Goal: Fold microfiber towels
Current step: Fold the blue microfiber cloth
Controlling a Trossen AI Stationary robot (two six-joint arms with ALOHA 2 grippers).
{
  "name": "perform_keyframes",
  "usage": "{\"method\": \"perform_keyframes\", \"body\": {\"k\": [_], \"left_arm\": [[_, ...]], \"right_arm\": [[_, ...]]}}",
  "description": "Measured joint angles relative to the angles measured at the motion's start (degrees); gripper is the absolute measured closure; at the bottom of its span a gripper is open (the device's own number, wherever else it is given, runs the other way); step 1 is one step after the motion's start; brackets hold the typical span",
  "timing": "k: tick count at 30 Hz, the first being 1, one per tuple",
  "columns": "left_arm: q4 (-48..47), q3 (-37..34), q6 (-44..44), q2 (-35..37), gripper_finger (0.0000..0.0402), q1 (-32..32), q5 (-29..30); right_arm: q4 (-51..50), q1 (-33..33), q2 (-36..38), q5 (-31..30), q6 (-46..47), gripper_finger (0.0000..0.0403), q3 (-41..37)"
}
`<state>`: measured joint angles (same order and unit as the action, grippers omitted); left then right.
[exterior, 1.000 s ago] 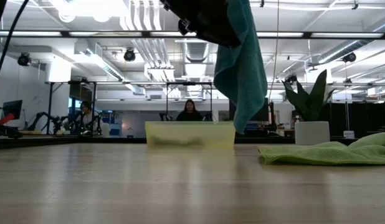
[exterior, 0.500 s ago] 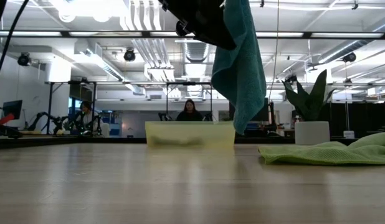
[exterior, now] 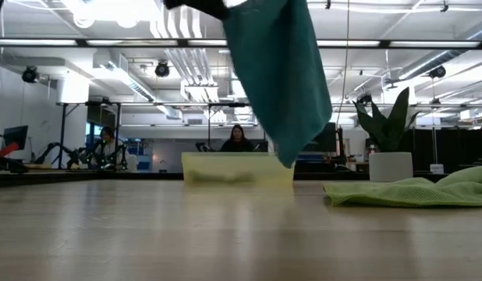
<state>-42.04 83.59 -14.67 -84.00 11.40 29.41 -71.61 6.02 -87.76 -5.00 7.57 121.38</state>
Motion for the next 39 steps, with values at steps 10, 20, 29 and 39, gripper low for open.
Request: {"method": "perform_keyframes", "body": {"k": [10,20,29,39], "left_arm": [[-17.5,0.0,-4.0,11.1,0.0401,1.8,0.7],[-22.0,-0.2,-4.5,16.3,0.0402,2.4,-8.3],[-31.5,-0.3,-4.5,19.4,0.0402,4.2,-11.2],[-30.7,-0.8,-9.6,22.8,0.0401,8.8,-23.5]], "right_arm": [[-13.2,-0.5,-4.5,2.2,0.3,0.0394,-0.4],[-6.5,-4.0,-4.9,11.8,10.5,0.0394,-0.4],[-7.8,-9.2,-7.8,8.4,23.6,0.0394,-1.8],[4.9,-18.6,-11.8,10.9,30.9,0.0394,-2.3]]}}
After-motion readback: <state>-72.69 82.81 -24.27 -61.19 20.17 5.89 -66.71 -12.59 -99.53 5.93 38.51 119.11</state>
